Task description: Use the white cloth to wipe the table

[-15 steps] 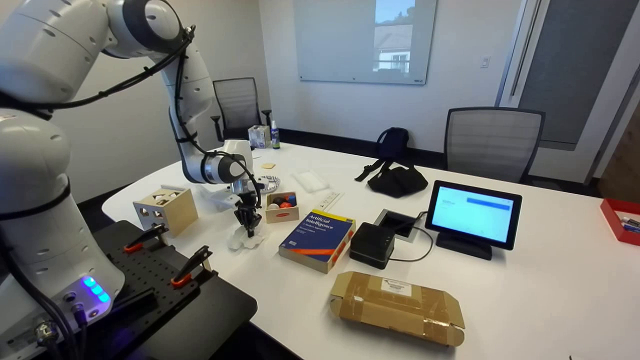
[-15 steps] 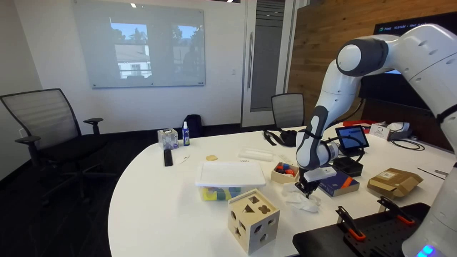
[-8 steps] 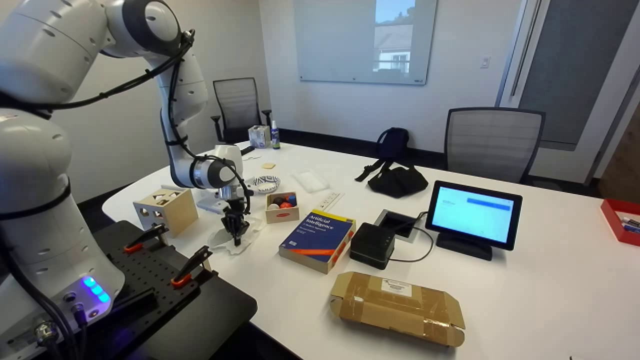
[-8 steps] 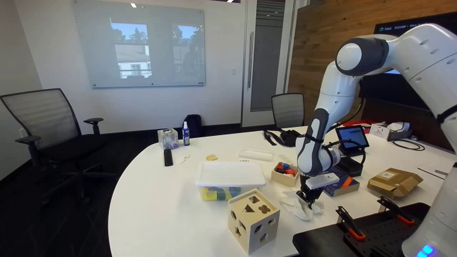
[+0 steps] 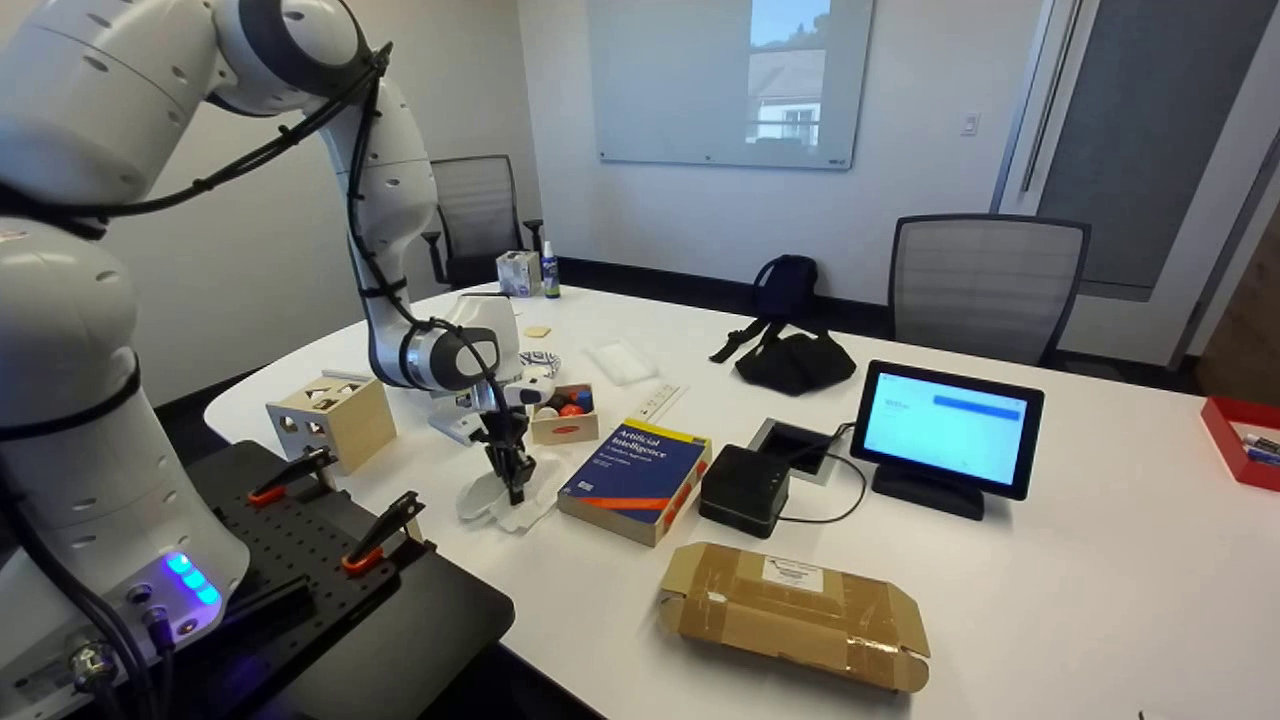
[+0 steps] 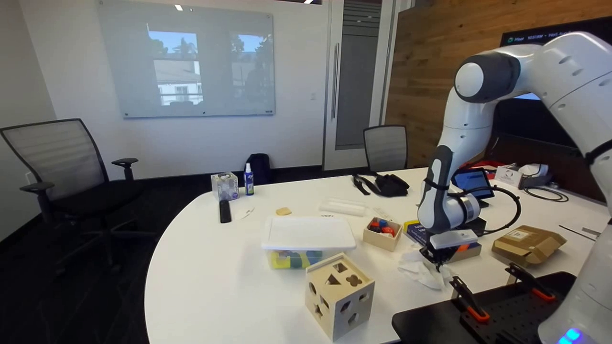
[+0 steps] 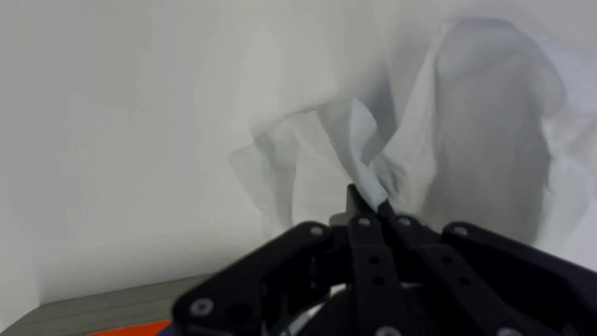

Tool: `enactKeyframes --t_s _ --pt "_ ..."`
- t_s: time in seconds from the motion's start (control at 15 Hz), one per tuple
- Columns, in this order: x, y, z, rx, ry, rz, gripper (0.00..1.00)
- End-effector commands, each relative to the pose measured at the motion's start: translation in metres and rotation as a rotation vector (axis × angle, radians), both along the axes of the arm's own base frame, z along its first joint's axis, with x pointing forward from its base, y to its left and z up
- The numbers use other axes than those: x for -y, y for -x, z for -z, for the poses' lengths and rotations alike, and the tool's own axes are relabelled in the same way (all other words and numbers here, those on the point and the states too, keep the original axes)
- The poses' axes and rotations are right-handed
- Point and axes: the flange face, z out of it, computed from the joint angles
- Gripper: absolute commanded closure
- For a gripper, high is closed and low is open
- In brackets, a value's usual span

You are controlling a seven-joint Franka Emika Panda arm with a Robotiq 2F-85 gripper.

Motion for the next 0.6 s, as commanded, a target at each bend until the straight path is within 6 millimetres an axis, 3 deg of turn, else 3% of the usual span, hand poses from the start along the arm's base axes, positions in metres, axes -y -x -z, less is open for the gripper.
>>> enactKeyframes --t_s 0.0,0.27,0.53 --pt "-0.005 -0.024 -0.011 0.079 -0.056 0.053 0.99" --pt "-0.036 -0.049 -0.015 0.116 -0.118 0.035 0.99" --pt "-0.079 -0.051 -0.017 0.113 -0.224 -0.037 0.99"
